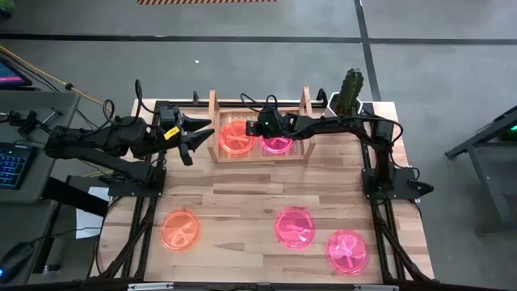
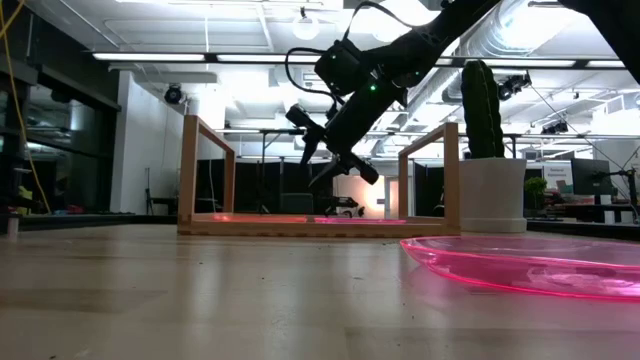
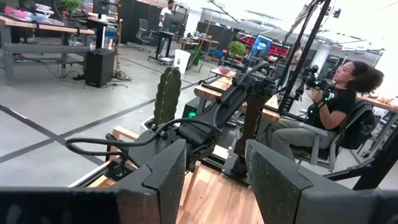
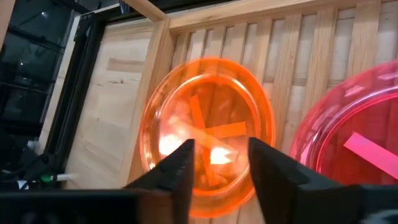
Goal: Place and stack plates onto a shelf
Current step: Stack the pink plate on top of the pink plate
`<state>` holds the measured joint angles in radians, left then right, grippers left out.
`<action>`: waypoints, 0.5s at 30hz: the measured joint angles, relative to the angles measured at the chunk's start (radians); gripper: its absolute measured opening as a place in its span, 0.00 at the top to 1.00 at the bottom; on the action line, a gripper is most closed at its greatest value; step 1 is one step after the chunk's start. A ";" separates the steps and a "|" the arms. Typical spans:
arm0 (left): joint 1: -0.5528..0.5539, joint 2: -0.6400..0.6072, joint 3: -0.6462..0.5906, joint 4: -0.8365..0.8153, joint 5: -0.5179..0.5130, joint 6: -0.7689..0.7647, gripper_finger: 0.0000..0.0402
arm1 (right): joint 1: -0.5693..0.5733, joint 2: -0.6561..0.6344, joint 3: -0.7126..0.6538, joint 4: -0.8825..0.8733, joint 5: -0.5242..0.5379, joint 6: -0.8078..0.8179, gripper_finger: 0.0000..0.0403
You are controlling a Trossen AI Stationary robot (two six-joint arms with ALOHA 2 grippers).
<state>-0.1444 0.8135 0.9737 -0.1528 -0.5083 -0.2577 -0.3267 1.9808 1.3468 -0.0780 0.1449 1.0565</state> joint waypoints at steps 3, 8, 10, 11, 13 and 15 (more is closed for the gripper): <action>0.000 0.000 0.000 0.000 0.000 0.000 0.61 | -0.007 -0.002 0.000 0.000 -0.028 -0.057 0.58; 0.000 0.000 0.000 0.000 0.000 0.000 0.61 | -0.034 -0.060 0.007 -0.023 -0.185 -0.220 0.47; 0.000 0.000 0.000 0.000 0.000 0.000 0.61 | -0.035 -0.107 0.008 -0.050 -0.239 -0.303 0.46; 0.000 0.000 0.000 -0.001 0.000 0.000 0.61 | -0.029 -0.134 0.008 -0.072 -0.262 -0.348 0.45; 0.000 0.000 0.000 -0.001 0.000 0.000 0.61 | -0.009 -0.195 0.008 -0.147 -0.301 -0.437 0.45; 0.000 0.000 0.000 -0.002 0.000 0.000 0.61 | 0.019 -0.263 0.007 -0.220 -0.311 -0.516 0.45</action>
<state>-0.1444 0.8135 0.9737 -0.1549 -0.5087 -0.2581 -0.3074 1.7177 1.3543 -0.2980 -0.1664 0.5401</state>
